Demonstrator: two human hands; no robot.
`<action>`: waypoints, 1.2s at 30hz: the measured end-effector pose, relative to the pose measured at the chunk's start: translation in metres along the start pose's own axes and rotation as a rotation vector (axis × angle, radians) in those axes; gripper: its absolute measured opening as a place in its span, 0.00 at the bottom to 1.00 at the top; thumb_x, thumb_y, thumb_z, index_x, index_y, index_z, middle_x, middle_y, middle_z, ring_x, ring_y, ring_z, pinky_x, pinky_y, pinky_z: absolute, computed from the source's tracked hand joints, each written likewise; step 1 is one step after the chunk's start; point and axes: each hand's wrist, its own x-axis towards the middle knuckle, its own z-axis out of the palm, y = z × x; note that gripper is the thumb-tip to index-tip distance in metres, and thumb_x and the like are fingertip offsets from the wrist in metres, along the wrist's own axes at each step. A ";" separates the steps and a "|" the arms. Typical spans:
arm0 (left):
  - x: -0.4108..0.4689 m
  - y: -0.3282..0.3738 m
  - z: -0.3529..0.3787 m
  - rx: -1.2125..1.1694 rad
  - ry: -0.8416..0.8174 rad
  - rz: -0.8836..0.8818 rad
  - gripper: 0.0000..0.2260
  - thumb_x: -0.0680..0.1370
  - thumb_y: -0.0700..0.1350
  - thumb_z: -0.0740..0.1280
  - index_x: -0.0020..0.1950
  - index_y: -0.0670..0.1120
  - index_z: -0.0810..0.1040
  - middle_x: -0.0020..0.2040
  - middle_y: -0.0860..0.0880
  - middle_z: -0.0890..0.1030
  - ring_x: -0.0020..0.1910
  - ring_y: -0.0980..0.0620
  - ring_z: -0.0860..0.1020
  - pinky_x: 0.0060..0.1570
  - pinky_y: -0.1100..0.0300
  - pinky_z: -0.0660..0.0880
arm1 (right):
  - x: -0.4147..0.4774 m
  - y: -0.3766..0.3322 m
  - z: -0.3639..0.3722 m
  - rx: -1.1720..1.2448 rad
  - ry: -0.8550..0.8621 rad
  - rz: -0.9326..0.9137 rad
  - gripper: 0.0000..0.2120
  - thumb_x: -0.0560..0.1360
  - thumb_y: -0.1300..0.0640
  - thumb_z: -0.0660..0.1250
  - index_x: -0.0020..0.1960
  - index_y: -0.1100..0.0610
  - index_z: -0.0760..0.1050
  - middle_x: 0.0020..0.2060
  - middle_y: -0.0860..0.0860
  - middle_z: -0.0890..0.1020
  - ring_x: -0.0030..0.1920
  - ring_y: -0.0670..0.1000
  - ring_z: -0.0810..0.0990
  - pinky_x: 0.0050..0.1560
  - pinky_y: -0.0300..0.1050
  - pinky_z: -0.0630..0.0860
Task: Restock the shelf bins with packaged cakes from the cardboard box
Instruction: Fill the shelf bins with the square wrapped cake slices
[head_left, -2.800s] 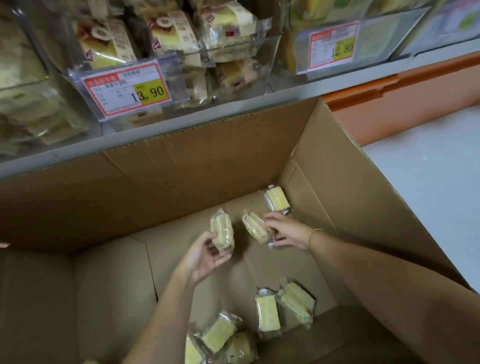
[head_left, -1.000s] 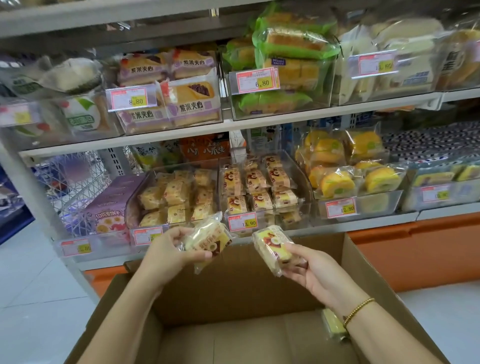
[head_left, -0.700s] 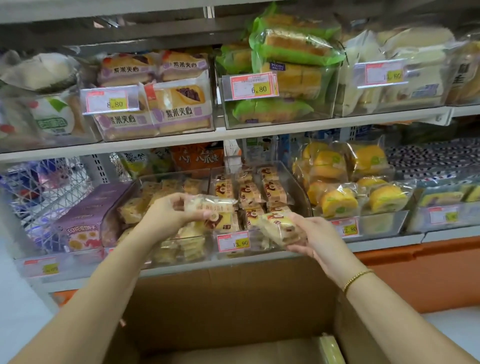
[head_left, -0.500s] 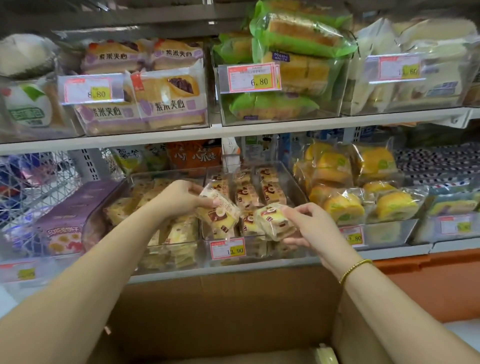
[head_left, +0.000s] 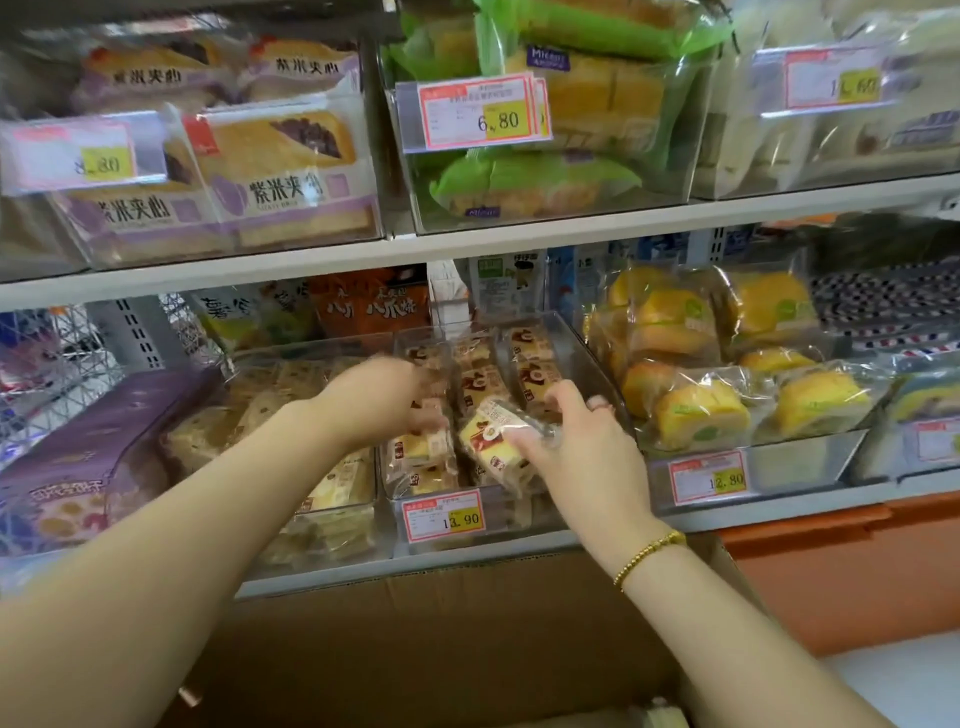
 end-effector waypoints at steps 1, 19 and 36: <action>-0.003 0.000 0.005 0.024 -0.030 0.022 0.33 0.72 0.64 0.67 0.72 0.49 0.68 0.64 0.46 0.77 0.61 0.48 0.76 0.60 0.52 0.76 | 0.001 0.001 -0.001 -0.034 0.004 -0.038 0.23 0.77 0.40 0.62 0.68 0.47 0.65 0.60 0.52 0.70 0.49 0.52 0.79 0.40 0.41 0.75; -0.007 -0.015 0.012 -0.163 -0.263 0.074 0.44 0.68 0.58 0.75 0.78 0.53 0.56 0.75 0.49 0.65 0.72 0.49 0.65 0.69 0.55 0.63 | 0.004 -0.003 0.009 -0.332 -0.160 -0.473 0.27 0.80 0.54 0.62 0.76 0.45 0.58 0.76 0.47 0.60 0.68 0.54 0.65 0.63 0.48 0.72; -0.016 -0.004 0.007 -0.261 -0.250 -0.010 0.47 0.68 0.67 0.68 0.79 0.49 0.50 0.77 0.48 0.61 0.74 0.48 0.63 0.70 0.55 0.63 | 0.005 -0.012 0.038 -0.369 -0.034 -0.463 0.28 0.79 0.47 0.62 0.76 0.52 0.61 0.74 0.53 0.64 0.75 0.58 0.59 0.75 0.56 0.49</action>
